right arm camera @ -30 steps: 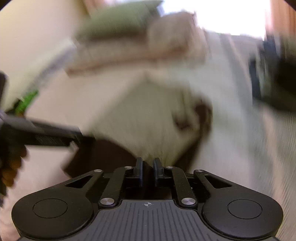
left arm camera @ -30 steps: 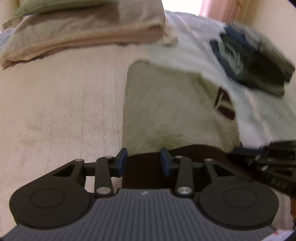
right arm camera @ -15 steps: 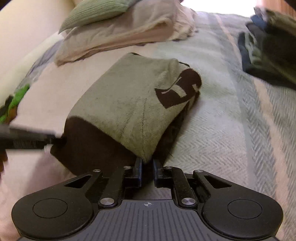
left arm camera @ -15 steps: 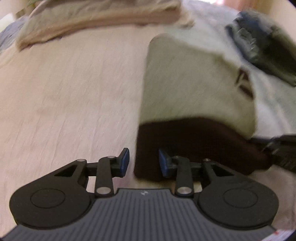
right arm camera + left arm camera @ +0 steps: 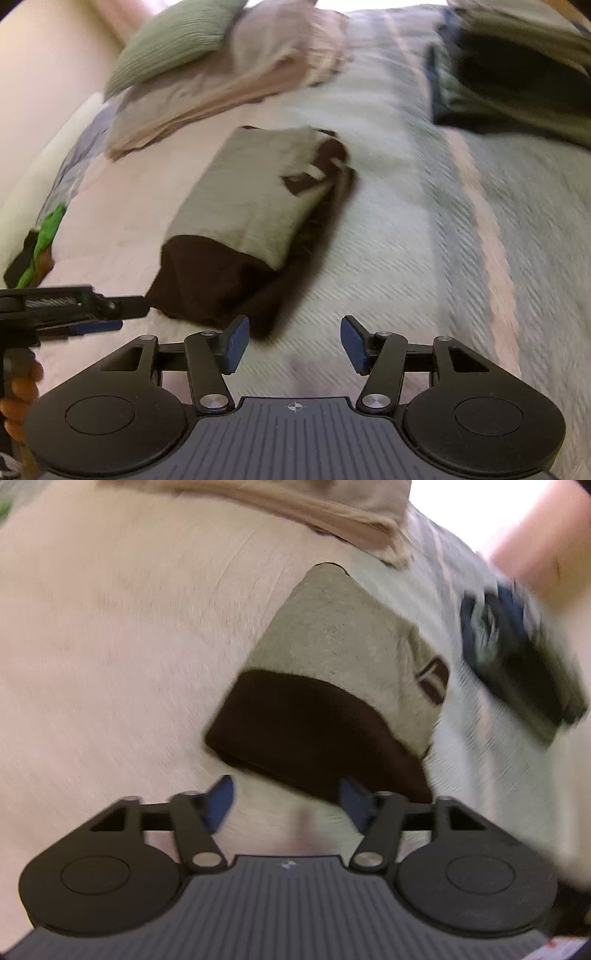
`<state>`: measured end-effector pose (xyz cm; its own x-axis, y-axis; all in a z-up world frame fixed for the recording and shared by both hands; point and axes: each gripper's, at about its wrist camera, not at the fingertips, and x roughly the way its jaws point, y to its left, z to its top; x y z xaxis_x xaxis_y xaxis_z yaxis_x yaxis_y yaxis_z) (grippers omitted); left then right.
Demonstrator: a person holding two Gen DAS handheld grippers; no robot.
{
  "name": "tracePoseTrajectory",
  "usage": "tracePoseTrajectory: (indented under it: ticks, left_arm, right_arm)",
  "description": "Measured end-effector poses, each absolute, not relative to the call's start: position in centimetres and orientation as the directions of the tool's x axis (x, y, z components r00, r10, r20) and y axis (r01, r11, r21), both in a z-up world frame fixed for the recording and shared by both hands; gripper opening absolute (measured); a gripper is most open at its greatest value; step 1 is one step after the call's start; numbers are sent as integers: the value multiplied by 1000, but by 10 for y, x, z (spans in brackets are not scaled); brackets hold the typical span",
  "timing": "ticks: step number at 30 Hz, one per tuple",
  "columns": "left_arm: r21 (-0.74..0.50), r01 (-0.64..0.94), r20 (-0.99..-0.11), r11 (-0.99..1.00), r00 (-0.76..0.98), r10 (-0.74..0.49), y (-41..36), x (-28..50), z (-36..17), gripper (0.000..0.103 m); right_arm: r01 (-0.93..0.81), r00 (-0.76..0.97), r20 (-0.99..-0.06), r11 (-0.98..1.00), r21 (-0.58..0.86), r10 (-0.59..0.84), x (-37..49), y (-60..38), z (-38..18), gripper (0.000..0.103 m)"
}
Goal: Fold large clothes
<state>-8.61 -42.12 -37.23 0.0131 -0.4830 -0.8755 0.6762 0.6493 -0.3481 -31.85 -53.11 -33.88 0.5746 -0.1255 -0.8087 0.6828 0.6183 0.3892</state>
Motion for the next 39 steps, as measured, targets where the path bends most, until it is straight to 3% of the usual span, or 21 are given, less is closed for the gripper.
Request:
tracePoseTrajectory:
  ticks: [2, 6, 13, 15, 16, 17, 27, 32, 39]
  left_arm:
    - [-504, 511, -831, 696, -68, -552, -411, -75, -389, 67]
    - [-659, 214, -750, 721, -111, -652, -400, -68, -433, 67]
    - [-776, 20, -630, 630, 7, -776, -401, -78, -485, 62]
    - [-784, 16, -620, 621, 49, -783, -407, -77, -487, 37]
    - [-783, 18, -619, 621, 61, -783, -410, -76, -487, 29]
    - [-781, 32, -621, 624, 70, -780, -412, -73, -486, 13]
    - [-569, 447, -690, 691, 199, -696, -397, -26, -383, 11]
    - [-429, 509, -775, 746, 218, -594, -384, -8, -396, 12]
    - [-469, 434, -781, 769, 204, -591, -359, -18, -414, 21]
  right_arm:
    - [710, 567, -813, 579, 401, -132, -332, -537, -341, 52]
    - [768, 519, -835, 529, 361, -184, -359, -550, -343, 52]
    - [836, 444, -863, 458, 303, -240, -398, -575, -347, 52]
    - [840, 435, -866, 457, 293, -245, -402, -579, -347, 52]
    - [840, 434, -867, 459, 291, -245, -403, -580, -347, 52]
    - [839, 433, -868, 462, 288, -244, -402, -580, -348, 52]
    - [790, 448, -871, 545, 281, -201, -385, -591, -352, 52]
    - [746, 474, -866, 596, 298, -160, -366, -608, -351, 52]
    - [539, 623, -775, 660, 524, 107, -302, -641, -358, 52]
